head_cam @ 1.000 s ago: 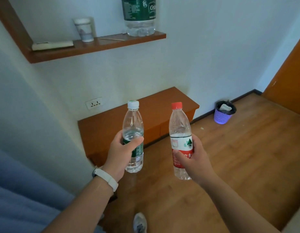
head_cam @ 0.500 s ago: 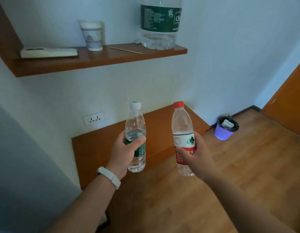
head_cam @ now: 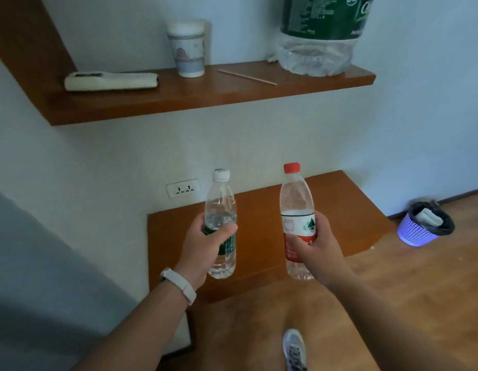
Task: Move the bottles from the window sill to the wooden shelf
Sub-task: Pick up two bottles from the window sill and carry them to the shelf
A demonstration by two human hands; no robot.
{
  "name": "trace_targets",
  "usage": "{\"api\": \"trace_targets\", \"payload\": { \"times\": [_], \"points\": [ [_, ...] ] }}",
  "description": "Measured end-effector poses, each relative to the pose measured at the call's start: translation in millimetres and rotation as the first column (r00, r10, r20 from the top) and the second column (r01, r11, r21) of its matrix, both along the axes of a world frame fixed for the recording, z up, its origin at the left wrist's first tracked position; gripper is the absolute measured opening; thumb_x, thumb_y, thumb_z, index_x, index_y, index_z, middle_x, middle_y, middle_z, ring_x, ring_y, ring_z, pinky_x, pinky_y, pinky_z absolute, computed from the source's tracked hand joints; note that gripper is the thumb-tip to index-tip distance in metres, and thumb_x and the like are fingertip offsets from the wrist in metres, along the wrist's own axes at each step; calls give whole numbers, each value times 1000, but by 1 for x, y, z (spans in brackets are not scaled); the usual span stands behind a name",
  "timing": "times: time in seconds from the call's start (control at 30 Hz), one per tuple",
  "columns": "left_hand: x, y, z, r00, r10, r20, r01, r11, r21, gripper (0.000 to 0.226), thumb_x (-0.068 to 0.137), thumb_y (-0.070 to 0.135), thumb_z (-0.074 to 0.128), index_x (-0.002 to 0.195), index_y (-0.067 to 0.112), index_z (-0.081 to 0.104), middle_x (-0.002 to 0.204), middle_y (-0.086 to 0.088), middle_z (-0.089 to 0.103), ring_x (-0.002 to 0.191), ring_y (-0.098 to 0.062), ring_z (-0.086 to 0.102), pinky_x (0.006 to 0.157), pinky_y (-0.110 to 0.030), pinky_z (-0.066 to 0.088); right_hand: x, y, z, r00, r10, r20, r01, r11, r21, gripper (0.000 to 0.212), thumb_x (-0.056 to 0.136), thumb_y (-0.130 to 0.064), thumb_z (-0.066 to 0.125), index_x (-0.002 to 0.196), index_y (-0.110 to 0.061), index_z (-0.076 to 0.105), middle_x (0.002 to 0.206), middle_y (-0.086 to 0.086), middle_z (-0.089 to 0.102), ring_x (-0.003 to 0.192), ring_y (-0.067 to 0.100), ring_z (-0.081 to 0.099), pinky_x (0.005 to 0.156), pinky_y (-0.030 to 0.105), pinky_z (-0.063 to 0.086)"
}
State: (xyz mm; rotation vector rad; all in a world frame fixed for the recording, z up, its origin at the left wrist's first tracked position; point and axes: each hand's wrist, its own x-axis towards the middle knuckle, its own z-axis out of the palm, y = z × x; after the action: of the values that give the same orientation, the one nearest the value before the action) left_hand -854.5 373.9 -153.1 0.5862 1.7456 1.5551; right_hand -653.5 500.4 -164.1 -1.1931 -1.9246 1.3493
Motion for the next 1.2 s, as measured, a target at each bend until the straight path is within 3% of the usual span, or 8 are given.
{"api": "trace_targets", "payload": {
  "times": [0.1, 0.2, 0.4, 0.5, 0.6, 0.73, 0.9, 1.2],
  "points": [
    [-7, 20, -4, 999, 32, -36, -34, 998, -54, 45, 81, 31, 79, 120, 35, 58, 112, 7, 68, 102, -14, 65, 82, -37, 53, -13, 31, -9, 999, 47, -27, -48, 998, -34, 59, 89, -30, 70, 133, -34, 31, 114, -17, 54, 99, 9, 61, 58, 13, 49],
    [-12, 47, -5, 992, 100, -75, -106, 990, -94, 48, 80, 31, 79, 123, 31, 58, 112, 7, 67, 102, -13, 64, 76, -31, 51, -27, 69, -16, 993, 110, -50, -112, 993, -48, 64, 88, -27, 71, 137, -31, 29, 114, -20, 52, 97, 5, 58, 55, 10, 48],
    [-12, 119, -4, 970, 240, -43, -244, 959, -144, 45, 80, 23, 80, 120, 24, 60, 111, 0, 68, 102, -20, 65, 76, -33, 53, -39, 153, -29, 972, 225, -64, -228, 972, -54, 71, 85, -31, 74, 140, -33, 28, 124, -14, 53, 111, 14, 58, 87, 31, 56],
    [-5, 148, -8, 959, 273, -82, -282, 948, -145, 44, 80, 21, 80, 119, 24, 59, 108, 0, 69, 98, -18, 67, 72, -28, 51, -43, 190, -37, 961, 269, -67, -273, 960, -65, 70, 85, -29, 75, 137, -35, 29, 118, -19, 51, 106, 11, 58, 80, 24, 55],
    [-7, 168, -13, 945, 303, -120, -318, 938, -135, 43, 79, 19, 80, 117, 26, 61, 109, 1, 69, 100, -18, 66, 79, -32, 54, -57, 218, -42, 941, 329, -81, -334, 940, -73, 68, 84, -24, 76, 132, -38, 30, 113, -22, 51, 99, 6, 59, 69, 15, 51],
    [-22, 175, -25, 919, 357, -167, -385, 904, -187, 45, 76, 26, 82, 117, 29, 61, 109, 4, 69, 101, -16, 66, 85, -38, 55, -78, 231, -58, 927, 368, -69, -373, 924, -89, 68, 81, -22, 79, 126, -40, 32, 112, -19, 54, 98, 7, 61, 72, 18, 53],
    [-44, 178, -38, 898, 405, -171, -436, 869, -233, 51, 75, 25, 83, 120, 25, 58, 111, 2, 67, 102, -18, 65, 87, -40, 55, -107, 238, -65, 916, 402, -11, -401, 911, -102, 70, 79, -19, 81, 127, -33, 32, 109, -18, 52, 93, 5, 58, 63, 13, 47],
    [-102, 179, -68, 900, 358, -248, -416, 875, -248, 60, 75, 28, 83, 126, 24, 52, 112, 6, 61, 101, -12, 60, 79, -27, 51, -160, 234, -80, 905, 424, 38, -421, 905, -67, 71, 76, -31, 81, 133, -29, 38, 114, -15, 58, 100, 9, 63, 80, 29, 57]
  ]
}}
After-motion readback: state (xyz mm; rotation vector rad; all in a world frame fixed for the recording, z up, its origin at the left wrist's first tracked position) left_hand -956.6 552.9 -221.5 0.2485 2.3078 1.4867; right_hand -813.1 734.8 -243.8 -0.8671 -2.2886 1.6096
